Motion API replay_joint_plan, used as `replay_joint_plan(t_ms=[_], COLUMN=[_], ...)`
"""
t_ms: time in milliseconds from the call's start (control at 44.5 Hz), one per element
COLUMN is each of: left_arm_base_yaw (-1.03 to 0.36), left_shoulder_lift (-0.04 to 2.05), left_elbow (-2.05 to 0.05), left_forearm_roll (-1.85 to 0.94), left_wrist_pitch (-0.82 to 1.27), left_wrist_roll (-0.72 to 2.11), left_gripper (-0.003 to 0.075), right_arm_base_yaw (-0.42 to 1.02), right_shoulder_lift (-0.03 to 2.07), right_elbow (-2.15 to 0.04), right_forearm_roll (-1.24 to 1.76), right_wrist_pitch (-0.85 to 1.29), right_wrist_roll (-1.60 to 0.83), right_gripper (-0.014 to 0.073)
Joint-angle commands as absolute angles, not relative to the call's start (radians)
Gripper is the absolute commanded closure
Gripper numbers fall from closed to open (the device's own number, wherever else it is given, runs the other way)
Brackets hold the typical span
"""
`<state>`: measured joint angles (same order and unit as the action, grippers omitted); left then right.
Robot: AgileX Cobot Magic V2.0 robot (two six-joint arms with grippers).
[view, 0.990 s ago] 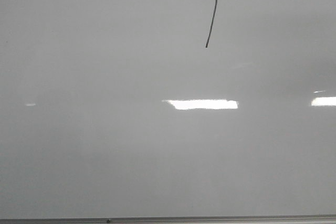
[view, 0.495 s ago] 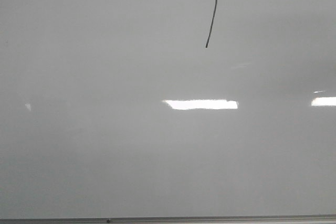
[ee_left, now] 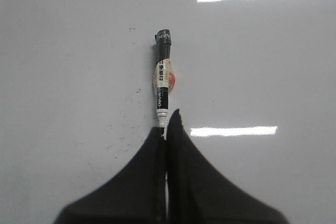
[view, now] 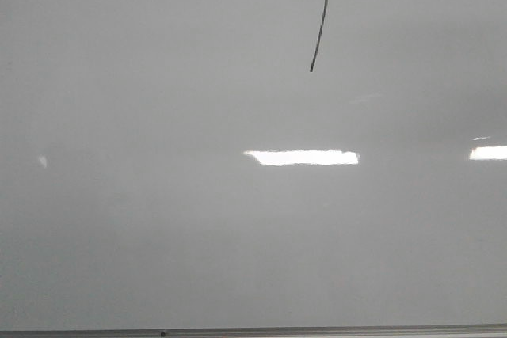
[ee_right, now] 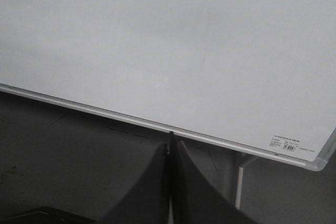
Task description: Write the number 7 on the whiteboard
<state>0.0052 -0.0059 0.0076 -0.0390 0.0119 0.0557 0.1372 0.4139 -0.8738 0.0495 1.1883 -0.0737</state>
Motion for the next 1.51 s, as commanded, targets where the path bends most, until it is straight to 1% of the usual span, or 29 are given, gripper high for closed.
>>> replay_joint_plan(t_ms=[0,832,945,1102,1305,1395,1485], left_arm_base_yaw=[0.005,0.005,0.005,0.005,0.005,0.005,0.005], left_shoulder_lift=[-0.018,-0.018,-0.018,-0.018,-0.018,-0.018,-0.018], left_elbow=[0.020,0.020,0.020,0.020,0.020,0.020,0.020], left_forearm_roll=[-0.036,-0.036,-0.036,-0.036,-0.036,-0.036,-0.036], left_wrist_pitch=[-0.072,-0.072,-0.072,-0.072,-0.072,-0.072,-0.072], left_wrist_roll=[0.037,0.037,0.037,0.037,0.037,0.037,0.037], left_gripper=[0.0741,0.0741,0.0741,0.0741,0.0741,0.0741,0.0741], right_arm_base_yaw=[0.131,0.131,0.128,0.083,0.016,-0.013,-0.031], right_shoulder_lift=[0.422,0.422,0.377,0.228,0.009,-0.031,-0.027], right_elbow=[-0.895,-0.895,-0.859,-0.686,-0.374,-0.270,-0.190], right_forearm_roll=[0.045,0.045,0.019,0.014,0.019,0.019,0.019], right_wrist_pitch=[1.129,1.129,1.077,0.851,0.522,0.406,0.304], right_wrist_roll=[-0.071,-0.071,-0.074,-0.074,-0.074,-0.074,-0.074], right_gripper=[0.0661,0.0661,0.0661,0.0661,0.0661,0.0661,0.0661])
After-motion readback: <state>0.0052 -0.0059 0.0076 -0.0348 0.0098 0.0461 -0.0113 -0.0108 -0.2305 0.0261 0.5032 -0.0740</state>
